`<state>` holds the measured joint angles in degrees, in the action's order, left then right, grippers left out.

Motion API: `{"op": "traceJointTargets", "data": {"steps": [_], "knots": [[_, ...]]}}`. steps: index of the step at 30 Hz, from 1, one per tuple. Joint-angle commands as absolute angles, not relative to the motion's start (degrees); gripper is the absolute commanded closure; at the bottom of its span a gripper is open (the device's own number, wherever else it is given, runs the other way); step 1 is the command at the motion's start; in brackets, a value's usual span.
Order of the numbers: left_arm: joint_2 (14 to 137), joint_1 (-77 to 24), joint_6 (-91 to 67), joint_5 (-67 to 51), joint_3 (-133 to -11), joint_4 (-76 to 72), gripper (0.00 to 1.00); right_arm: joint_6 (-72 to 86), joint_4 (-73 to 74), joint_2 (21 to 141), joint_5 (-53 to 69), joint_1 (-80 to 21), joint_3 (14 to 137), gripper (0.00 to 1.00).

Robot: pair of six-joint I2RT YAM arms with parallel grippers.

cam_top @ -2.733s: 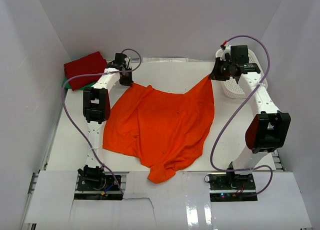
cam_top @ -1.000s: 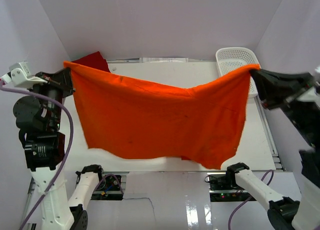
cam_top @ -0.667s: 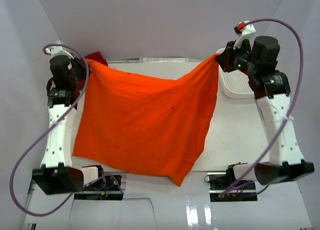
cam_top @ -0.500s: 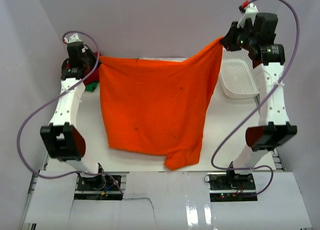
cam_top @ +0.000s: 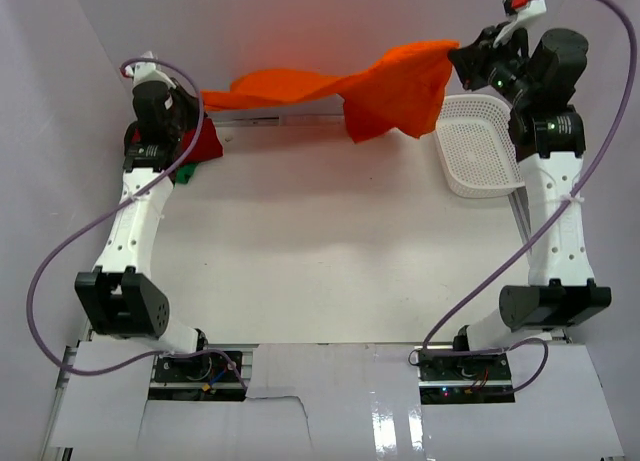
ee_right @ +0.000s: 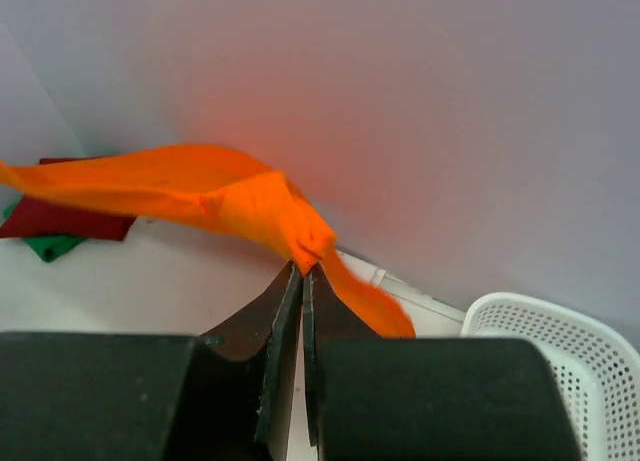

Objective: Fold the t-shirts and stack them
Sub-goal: Flatten out the tshirt

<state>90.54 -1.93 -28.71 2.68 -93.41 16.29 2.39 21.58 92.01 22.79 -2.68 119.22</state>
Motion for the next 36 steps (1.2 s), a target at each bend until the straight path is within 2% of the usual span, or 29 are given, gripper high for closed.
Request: {"op": "traceJointTargets", "data": {"steps": [1, 5, 7, 10, 14, 18, 25, 36], "knots": [[82.0, -1.4, -27.9, 5.0, -82.6, 6.8, 1.00, 2.4, 14.2, 83.8, 25.1, -3.0, 103.7, 0.92], [72.9, -1.3, -28.7, 4.3, -66.9, 8.9, 1.00, 5.9, 9.8, 73.5, 22.5, -4.7, 77.8, 0.92], [72.9, -1.3, -29.1, 2.9, -60.0, 12.2, 1.00, 7.7, 10.9, 71.3, 21.0, -6.5, 66.2, 0.92], [73.5, -1.3, -32.1, 2.0, -53.0, 16.8, 1.00, 8.8, 12.3, 68.8, 15.0, -10.0, 56.2, 0.92], [66.7, -1.3, -35.2, 2.5, -44.1, 18.2, 1.00, 14.1, 14.0, 61.4, 16.9, -11.9, 44.1, 0.92], [54.8, -1.3, -36.1, 1.2, -41.4, 24.1, 1.00, 16.2, 24.3, 53.4, 11.5, -16.5, 44.2, 0.92], [47.4, -1.4, -37.3, 4.3, -40.0, 33.0, 1.00, 17.8, 37.8, 47.6, 9.4, -18.0, 44.2, 0.92], [50.4, -1.4, -50.2, 0.1, -39.1, 45.4, 1.00, 16.9, 42.5, 47.6, 10.3, -18.0, 44.6, 0.92]]}}
